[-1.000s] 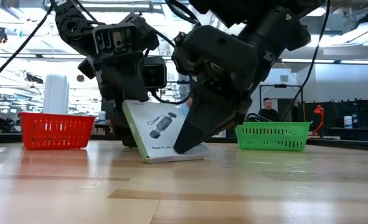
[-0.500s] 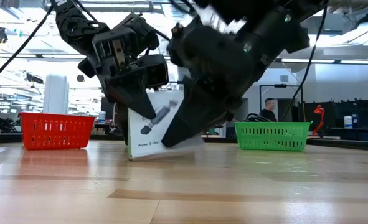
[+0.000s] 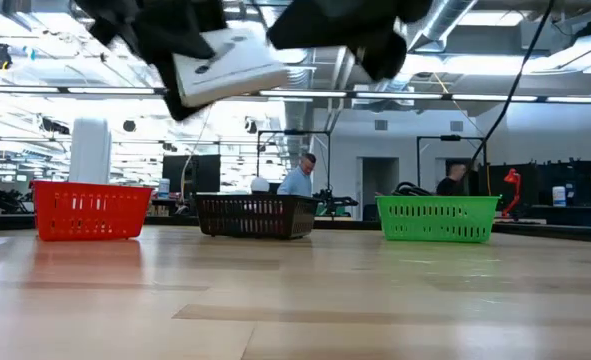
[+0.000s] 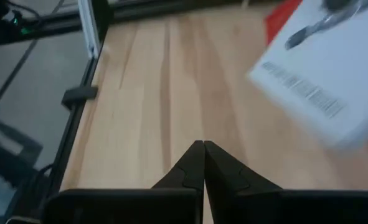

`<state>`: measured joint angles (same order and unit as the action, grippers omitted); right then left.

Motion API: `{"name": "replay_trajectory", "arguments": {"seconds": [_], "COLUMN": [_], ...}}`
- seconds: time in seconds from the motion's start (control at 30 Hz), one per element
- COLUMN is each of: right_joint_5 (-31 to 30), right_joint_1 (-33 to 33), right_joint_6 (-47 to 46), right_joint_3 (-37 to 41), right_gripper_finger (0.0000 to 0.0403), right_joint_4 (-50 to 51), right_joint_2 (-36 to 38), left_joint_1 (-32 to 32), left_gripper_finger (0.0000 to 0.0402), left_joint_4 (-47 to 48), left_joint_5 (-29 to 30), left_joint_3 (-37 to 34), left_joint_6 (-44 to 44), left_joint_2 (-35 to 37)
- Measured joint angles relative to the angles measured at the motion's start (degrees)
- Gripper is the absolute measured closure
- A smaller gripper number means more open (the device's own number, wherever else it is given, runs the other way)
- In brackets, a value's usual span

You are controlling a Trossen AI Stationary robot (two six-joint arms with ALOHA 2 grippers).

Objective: Pick and place items into bin
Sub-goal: Put the white card reader box into the red bin

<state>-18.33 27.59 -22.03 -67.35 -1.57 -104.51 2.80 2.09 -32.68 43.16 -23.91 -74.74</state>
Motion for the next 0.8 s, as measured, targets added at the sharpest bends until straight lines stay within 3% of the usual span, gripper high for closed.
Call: {"name": "replay_trajectory", "arguments": {"seconds": [0.07,0.23,0.3,0.47,0.53,0.8], "right_joint_5": [-2.5,-8.4,-12.0,-28.6,-32.3,-28.0], "right_joint_1": [0.2,-1.7,-3.1,-7.4,-9.1,-13.5], "right_joint_6": [1.9,6.0,6.0,6.0,6.0,8.5], "right_joint_3": [0.0,0.0,0.0,0.0,0.0,0.0], "right_gripper_finger": [0.0403,0.0403,0.0403,0.0403,0.0403,0.0403], "right_joint_4": [0.3,1.9,4.3,14.5,17.3,17.9], "right_joint_2": [1.4,3.0,3.8,6.2,7.2,8.6], "left_joint_1": [1.0,2.6,3.1,3.2,3.3,3.3], "left_gripper_finger": [0.0375,0.0375,0.0375,0.0375,0.0375,0.0375], "left_joint_4": [8.6,34.1,41.9,48.4,49.5,43.1], "left_joint_5": [7.6,33.7,38.7,39.9,39.5,31.5], "left_joint_3": [0.0,0.0,-0.1,-4.0,-7.4,-20.2], "left_joint_6": [2.2,3.5,-0.6,-9.6,-12.7,-17.6], "left_joint_2": [7.7,26.4,32.2,42.4,45.0,48.6]}}
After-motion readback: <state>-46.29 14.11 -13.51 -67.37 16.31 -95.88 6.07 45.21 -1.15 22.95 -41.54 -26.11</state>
